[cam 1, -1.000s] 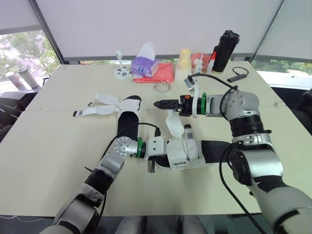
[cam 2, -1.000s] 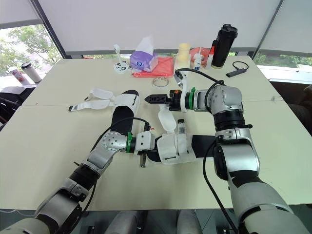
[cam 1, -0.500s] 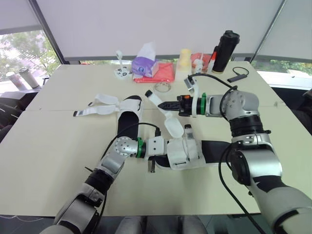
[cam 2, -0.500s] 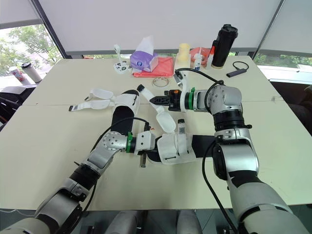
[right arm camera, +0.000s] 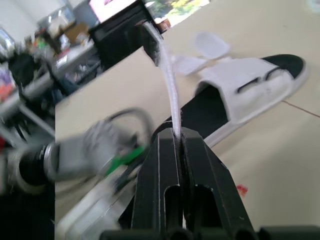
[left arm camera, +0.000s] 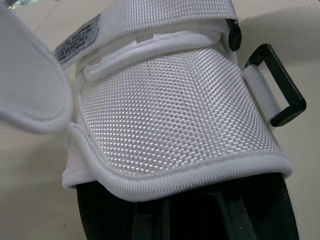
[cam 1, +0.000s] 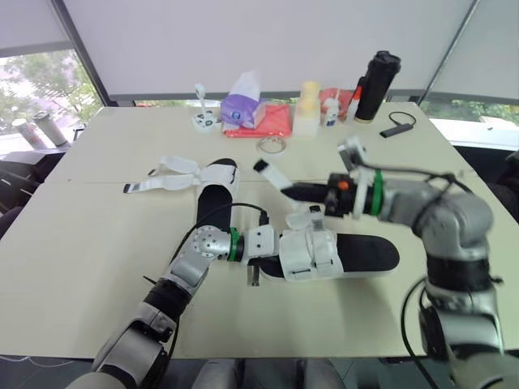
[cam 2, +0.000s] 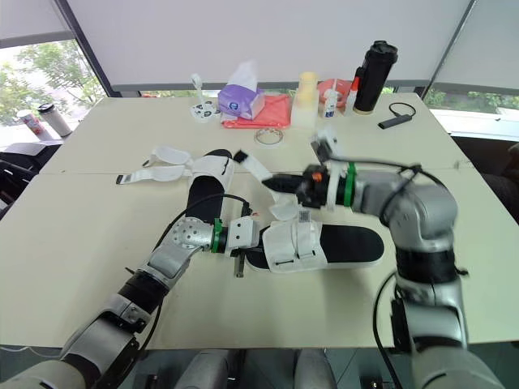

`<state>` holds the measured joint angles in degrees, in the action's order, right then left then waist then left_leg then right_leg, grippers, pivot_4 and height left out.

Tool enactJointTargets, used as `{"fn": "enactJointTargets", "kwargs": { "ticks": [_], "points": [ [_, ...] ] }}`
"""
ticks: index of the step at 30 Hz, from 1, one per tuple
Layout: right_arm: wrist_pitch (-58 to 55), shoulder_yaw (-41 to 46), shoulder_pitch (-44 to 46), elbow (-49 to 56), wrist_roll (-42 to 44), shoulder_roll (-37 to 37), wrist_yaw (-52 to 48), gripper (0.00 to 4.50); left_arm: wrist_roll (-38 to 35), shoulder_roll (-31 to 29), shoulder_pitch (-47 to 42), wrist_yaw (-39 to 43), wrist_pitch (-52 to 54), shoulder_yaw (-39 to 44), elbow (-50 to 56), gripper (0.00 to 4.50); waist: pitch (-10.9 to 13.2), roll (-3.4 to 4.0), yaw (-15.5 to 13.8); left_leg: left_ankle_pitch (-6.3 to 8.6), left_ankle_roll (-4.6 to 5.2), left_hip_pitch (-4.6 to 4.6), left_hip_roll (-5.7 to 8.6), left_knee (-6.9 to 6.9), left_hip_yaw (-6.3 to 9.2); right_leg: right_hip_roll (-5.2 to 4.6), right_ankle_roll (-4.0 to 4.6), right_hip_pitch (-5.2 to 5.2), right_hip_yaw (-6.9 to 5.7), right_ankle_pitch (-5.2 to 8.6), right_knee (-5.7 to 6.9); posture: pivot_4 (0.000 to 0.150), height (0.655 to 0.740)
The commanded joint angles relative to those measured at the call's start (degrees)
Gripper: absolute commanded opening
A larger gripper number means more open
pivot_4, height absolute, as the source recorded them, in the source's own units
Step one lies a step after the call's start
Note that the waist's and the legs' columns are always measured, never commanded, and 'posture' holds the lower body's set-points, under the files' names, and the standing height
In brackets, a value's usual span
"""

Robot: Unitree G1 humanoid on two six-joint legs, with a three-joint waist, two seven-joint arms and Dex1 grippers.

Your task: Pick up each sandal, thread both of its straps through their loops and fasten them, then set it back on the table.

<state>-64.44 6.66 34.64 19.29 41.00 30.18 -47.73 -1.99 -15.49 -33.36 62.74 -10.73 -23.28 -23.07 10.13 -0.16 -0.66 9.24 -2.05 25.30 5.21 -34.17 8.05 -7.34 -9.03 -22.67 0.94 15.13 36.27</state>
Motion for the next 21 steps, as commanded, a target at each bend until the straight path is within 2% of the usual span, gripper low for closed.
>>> {"fn": "enactJointTargets", "kwargs": {
  "ticks": [1,7,9,18,21],
  "points": [
    [8.18,1.21,-3.56,10.01,1.02,1.32,-1.62,0.04,0.39,-0.18,1.28,0.52,3.80,0.03,-3.18,0.00,0.00,0.00,0.11,0.00,0.00,0.00,0.01,0.00,-0.03,-0.02,0.00,0.00,0.01,0.00,-0.01,0.150,0.7296],
    [21.56,-1.35,-10.85,15.40,-3.55,0.42,-0.98,0.04,-3.06,-0.05,1.43,3.34,7.58,1.77,-2.80,0.00,0.01,-0.01,0.15,0.00,0.00,0.00,-0.04,0.00,-0.04,-0.01,0.01,-0.01,0.00,0.00,-0.02,0.150,0.7296],
    [28.34,-3.99,-13.52,15.24,-8.44,2.06,-2.83,0.04,-3.23,-0.22,1.39,3.98,8.00,1.78,-2.82,0.00,0.01,-0.01,0.29,0.00,0.00,0.00,-0.04,0.02,-0.05,-0.01,0.01,-0.02,0.01,0.01,-0.03,0.150,0.7296],
    [60.95,-12.43,-20.82,7.62,-26.92,6.58,-10.30,0.04,-0.24,-0.84,1.00,5.06,5.71,-0.38,-5.19,0.00,0.01,-0.02,0.66,0.01,-0.01,-0.04,-0.04,0.04,-0.06,0.01,0.00,0.04,-0.01,0.01,-0.07,0.150,0.7296],
    [75.97,-14.39,-22.37,2.05,-33.03,7.29,-11.32,0.04,-0.29,-0.84,1.19,5.11,5.52,-0.28,-5.15,0.00,0.01,-0.03,0.71,0.01,-0.01,-0.13,-0.04,0.04,-0.06,0.01,0.01,0.13,-0.01,0.01,-0.09,0.150,0.7296]
  ]
}}
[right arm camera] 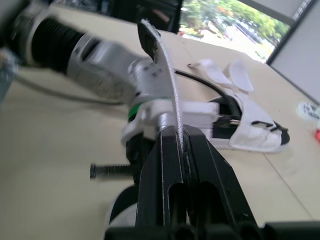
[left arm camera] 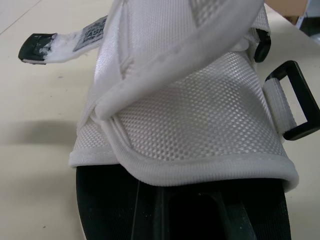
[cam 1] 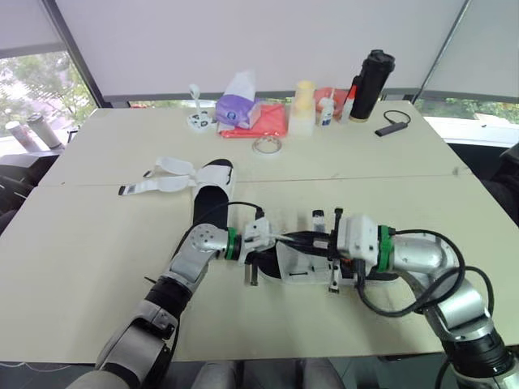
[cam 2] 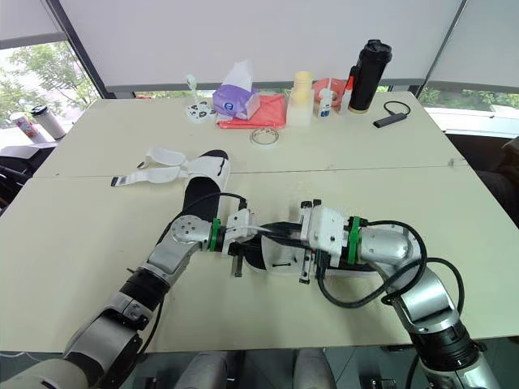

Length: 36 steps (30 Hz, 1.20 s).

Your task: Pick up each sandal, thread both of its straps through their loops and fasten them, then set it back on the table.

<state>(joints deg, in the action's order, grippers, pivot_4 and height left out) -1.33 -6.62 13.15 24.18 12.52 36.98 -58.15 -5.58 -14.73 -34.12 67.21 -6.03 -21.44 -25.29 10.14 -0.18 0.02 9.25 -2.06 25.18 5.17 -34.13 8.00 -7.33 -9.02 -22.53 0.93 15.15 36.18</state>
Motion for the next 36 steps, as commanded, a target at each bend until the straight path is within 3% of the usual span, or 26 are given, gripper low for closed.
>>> {"fn": "enactJointTargets", "kwargs": {
  "ticks": [1,5,10,13,20,31,36],
  "points": [
    [17.60,-1.54,-1.13,-4.63,-6.25,0.55,-0.85,0.04,3.29,-1.63,2.05,0.64,0.80,-2.12,-2.85,0.00,0.00,-0.01,0.10,0.00,0.00,-0.04,0.00,0.01,0.00,0.00,0.01,0.05,0.00,0.00,-0.01,0.150,0.7296],
    [30.94,-3.94,-1.56,-10.14,-10.38,1.90,-1.92,0.04,3.77,-2.12,2.29,0.45,0.21,-2.30,-2.83,0.00,0.00,-0.01,0.66,0.01,-0.01,-0.18,-0.01,0.05,0.01,0.00,0.06,0.20,0.00,0.04,-0.03,0.150,0.7296],
    [38.65,-6.21,-1.08,-14.05,-13.77,3.82,-1.49,0.04,3.78,-2.28,2.23,0.28,-0.02,-2.27,-2.98,0.00,0.00,-0.01,0.70,0.00,-0.01,-0.28,-0.02,0.07,0.02,0.00,0.17,0.28,0.01,0.09,-0.02,0.150,0.7296],
    [40.34,-7.26,0.07,-15.50,-15.94,5.11,-1.60,0.88,3.93,-2.31,2.14,0.08,-0.20,-2.30,-3.11,0.00,0.00,-0.01,0.70,0.00,0.00,-0.29,-0.01,0.08,0.02,0.00,0.19,0.29,0.02,0.10,-0.02,0.150,0.7296],
    [41.30,-7.90,-0.60,-14.18,-16.32,11.62,-3.29,4.44,4.04,-2.02,1.66,-0.17,-0.62,-2.30,-3.88,0.00,0.00,-0.01,0.63,0.01,-0.01,-0.36,-0.02,0.08,0.01,0.00,0.20,0.36,0.04,0.11,-0.01,0.150,0.7296],
    [34.87,-2.67,-10.90,-4.46,-10.77,23.26,-4.41,4.48,4.23,-1.33,0.93,-0.42,-1.69,-2.55,-5.28,0.00,-0.01,-0.03,0.57,0.02,-0.02,-0.47,-0.12,0.07,-0.01,-0.05,0.39,0.53,0.08,0.22,-0.04,0.150,0.7296],
    [12.58,5.70,-18.20,4.00,3.48,27.01,-3.18,4.48,4.55,-1.16,0.96,0.10,-2.80,-3.27,-5.41,0.00,-0.02,-0.02,0.49,0.06,0.04,-0.62,-0.09,0.07,0.06,-0.21,0.39,0.70,0.09,0.29,-0.06,0.150,0.7296]
  ]
}}
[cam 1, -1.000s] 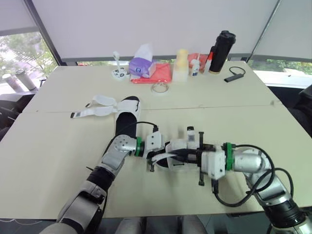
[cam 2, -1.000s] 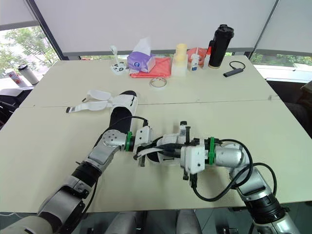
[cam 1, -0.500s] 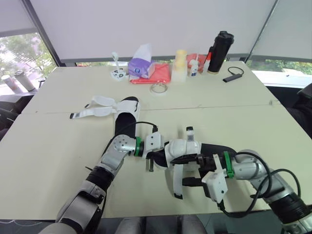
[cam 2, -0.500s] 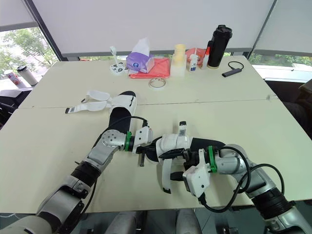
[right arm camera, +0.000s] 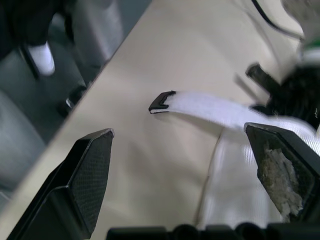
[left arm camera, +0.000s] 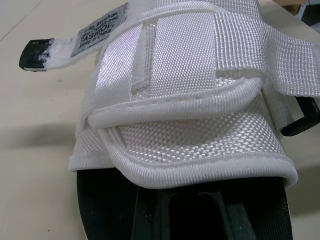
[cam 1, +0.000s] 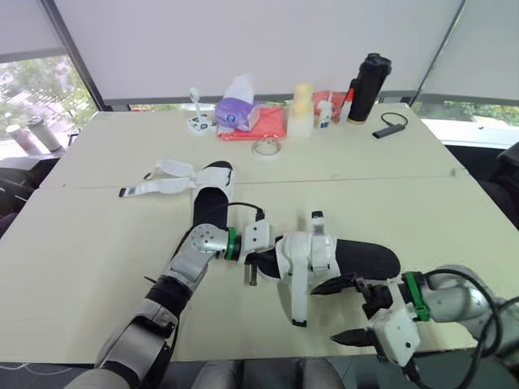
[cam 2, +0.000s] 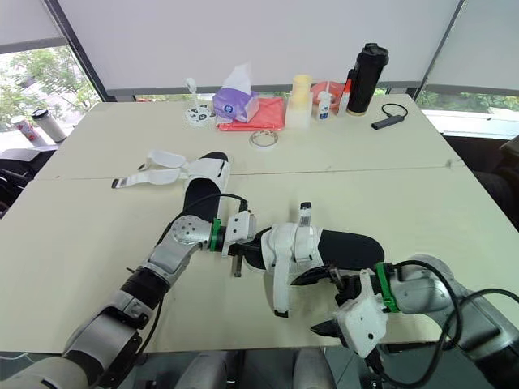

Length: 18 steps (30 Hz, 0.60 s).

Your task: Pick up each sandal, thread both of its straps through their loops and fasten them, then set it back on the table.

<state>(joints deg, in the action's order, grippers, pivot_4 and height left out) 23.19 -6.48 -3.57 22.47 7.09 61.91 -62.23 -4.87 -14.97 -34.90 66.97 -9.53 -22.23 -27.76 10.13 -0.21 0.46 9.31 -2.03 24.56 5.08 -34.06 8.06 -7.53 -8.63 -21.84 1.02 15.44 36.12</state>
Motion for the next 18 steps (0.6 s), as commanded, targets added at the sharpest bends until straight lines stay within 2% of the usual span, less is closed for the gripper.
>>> {"fn": "enactJointTargets", "kwargs": {
  "ticks": [1,7,9,12,15,17,18],
  "points": [
    [-18.01,7.03,-2.62,7.79,11.95,3.37,0.89,4.48,3.88,-0.91,1.78,0.35,0.57,-2.49,-2.97,0.00,-0.01,0.00,0.07,0.01,0.02,-0.05,0.01,0.00,-0.03,-0.05,-0.01,0.04,0.03,0.01,0.00,0.150,0.7296],
    [-46.34,11.77,-4.01,15.27,27.00,5.15,6.24,4.48,4.47,-0.43,1.81,-0.05,-0.23,-2.36,-3.45,0.00,-0.08,-0.12,-0.07,0.16,-0.03,-0.06,0.00,-0.01,-0.05,-0.13,-0.01,0.12,0.01,0.07,-0.09,0.150,0.7296],
    [-60.56,13.25,-3.24,16.62,37.67,6.79,9.79,4.48,4.52,-0.32,1.86,-0.11,-0.32,-2.28,-3.55,0.00,-0.09,-0.12,-0.14,0.18,0.00,-0.04,0.00,-0.01,-0.06,-0.15,-0.01,0.12,0.02,0.07,-0.15,0.150,0.7296],
    [-67.89,14.64,-2.10,18.54,44.92,6.84,10.84,4.48,4.66,-0.27,1.99,-0.19,-0.46,-2.28,-3.53,0.00,-0.11,-0.15,-0.18,0.21,0.03,-0.01,0.00,-0.01,-0.08,-0.17,-0.01,0.13,0.01,0.07,-0.22,0.150,0.7296],
    [-79.47,14.82,0.48,16.79,59.91,6.56,16.50,4.48,4.67,-0.33,2.32,-0.23,-0.41,-2.31,-3.17,0.00,-0.12,-0.13,-0.14,0.24,0.06,0.00,-0.04,0.00,-0.11,-0.18,0.00,0.19,-0.05,0.07,-0.41,0.150,0.7296],
    [-82.85,14.46,1.39,15.47,66.76,4.79,21.15,4.48,4.70,-0.39,2.53,-0.28,-0.35,-2.36,-2.90,0.00,-0.14,-0.16,-0.13,0.29,0.14,0.00,-0.06,0.00,-0.09,-0.19,0.03,0.33,-0.10,0.04,-0.67,0.150,0.7296],
    [-84.19,13.10,1.82,13.47,72.84,3.58,24.95,4.48,4.69,-0.39,2.60,-0.30,-0.28,-2.40,-2.83,0.00,-0.18,-0.22,-0.08,0.33,0.20,0.00,-0.06,0.01,-0.10,-0.19,0.04,0.38,-0.10,0.04,-0.79,0.150,0.7296]
  ]
}}
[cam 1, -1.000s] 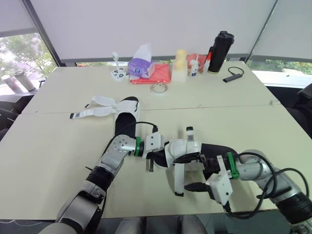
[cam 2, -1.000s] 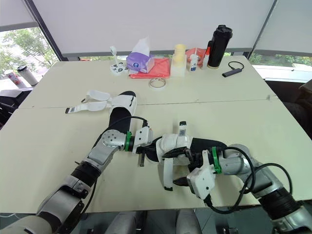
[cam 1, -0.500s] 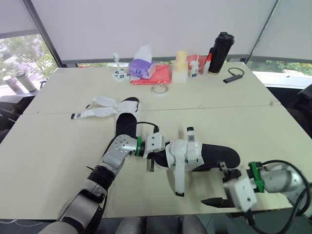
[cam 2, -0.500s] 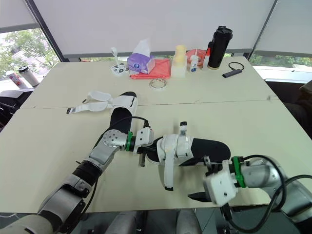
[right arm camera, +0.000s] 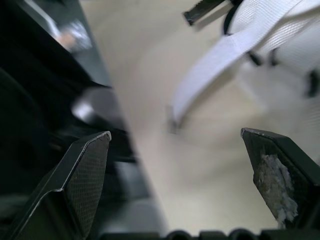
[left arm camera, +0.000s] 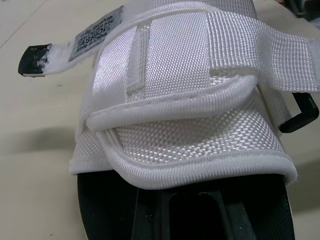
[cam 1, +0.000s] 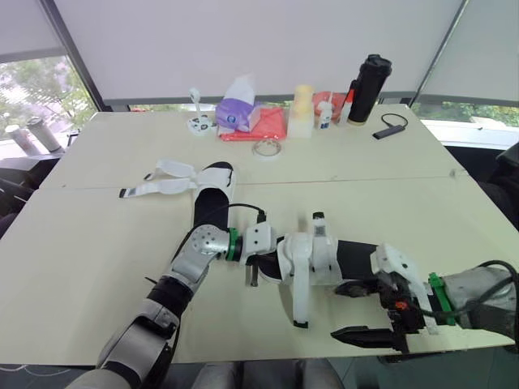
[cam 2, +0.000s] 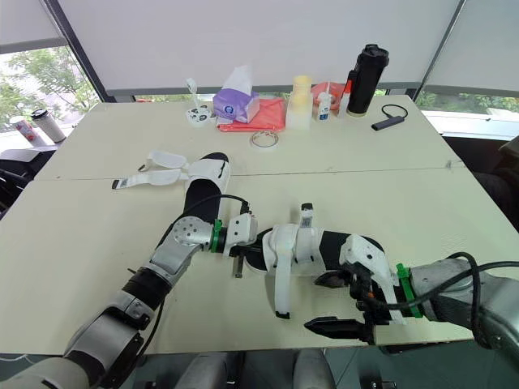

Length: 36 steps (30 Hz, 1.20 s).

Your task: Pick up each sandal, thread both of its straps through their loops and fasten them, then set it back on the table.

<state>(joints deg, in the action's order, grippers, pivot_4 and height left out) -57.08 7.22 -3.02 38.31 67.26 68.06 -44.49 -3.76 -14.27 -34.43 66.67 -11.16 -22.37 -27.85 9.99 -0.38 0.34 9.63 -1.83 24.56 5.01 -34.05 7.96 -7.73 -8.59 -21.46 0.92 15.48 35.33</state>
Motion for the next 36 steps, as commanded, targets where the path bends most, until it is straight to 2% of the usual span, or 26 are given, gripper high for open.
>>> {"fn": "enactJointTargets", "kwargs": {
  "ticks": [1,3,7,13,20,25,36],
  "points": [
    [-5.01,-1.52,1.72,-3.84,17.12,-3.42,10.25,4.48,3.56,-1.08,2.16,-0.02,1.40,-2.28,-2.71,0.00,-0.11,-0.16,0.12,0.03,0.04,0.00,0.00,0.01,0.00,-0.02,0.01,0.03,0.00,-0.01,-0.08,0.150,0.7296],
    [-5.04,-3.23,2.93,-5.56,23.82,-5.96,16.47,4.48,3.50,-1.09,2.27,-0.06,1.51,-2.33,-2.47,0.00,-0.13,-0.17,0.12,0.10,0.15,0.03,0.04,0.01,-0.02,-0.06,0.01,0.07,0.01,-0.01,-0.19,0.150,0.7296],
    [-4.63,-6.52,4.85,-6.66,30.72,-8.82,25.57,4.48,3.34,-1.10,2.47,-0.27,1.78,-2.34,-2.07,0.00,-0.14,-0.16,0.04,0.12,0.20,0.05,0.06,0.01,-0.07,-0.07,0.01,0.03,0.01,-0.02,-0.25,0.150,0.7296],
    [-3.99,-8.78,6.50,-7.87,32.00,-11.32,31.71,4.48,3.34,-1.25,2.95,-0.55,2.00,-2.49,-1.51,0.00,-0.14,-0.16,-0.08,0.13,0.20,0.05,0.05,0.01,-0.07,-0.04,0.00,0.02,0.01,-0.02,-0.25,0.150,0.7296],
    [-5.31,-6.11,5.64,-8.09,35.15,-8.71,30.79,4.48,3.39,-1.39,3.27,-0.74,2.18,-2.55,-1.01,0.00,-0.14,-0.15,-0.16,0.13,0.21,0.05,0.05,0.02,-0.07,-0.02,-0.01,0.02,0.00,-0.02,-0.25,0.150,0.7296],
    [-6.44,-3.81,4.10,-9.61,34.35,-6.04,28.41,4.48,3.43,-1.48,3.37,-0.75,2.23,-2.57,-1.00,0.00,-0.14,-0.15,-0.26,0.14,0.21,0.05,0.04,0.02,-0.08,-0.02,-0.01,0.01,0.00,-0.01,-0.25,0.150,0.7296],
    [-6.46,-8.36,5.81,-10.47,30.42,-10.26,30.36,4.48,3.49,-1.47,3.18,-0.83,2.27,-2.63,-0.99,0.00,-0.15,-0.14,-0.48,0.15,0.21,0.13,0.02,0.07,-0.10,-0.03,0.00,-0.10,0.01,-0.01,-0.28,0.150,0.7296]
  ]
}}
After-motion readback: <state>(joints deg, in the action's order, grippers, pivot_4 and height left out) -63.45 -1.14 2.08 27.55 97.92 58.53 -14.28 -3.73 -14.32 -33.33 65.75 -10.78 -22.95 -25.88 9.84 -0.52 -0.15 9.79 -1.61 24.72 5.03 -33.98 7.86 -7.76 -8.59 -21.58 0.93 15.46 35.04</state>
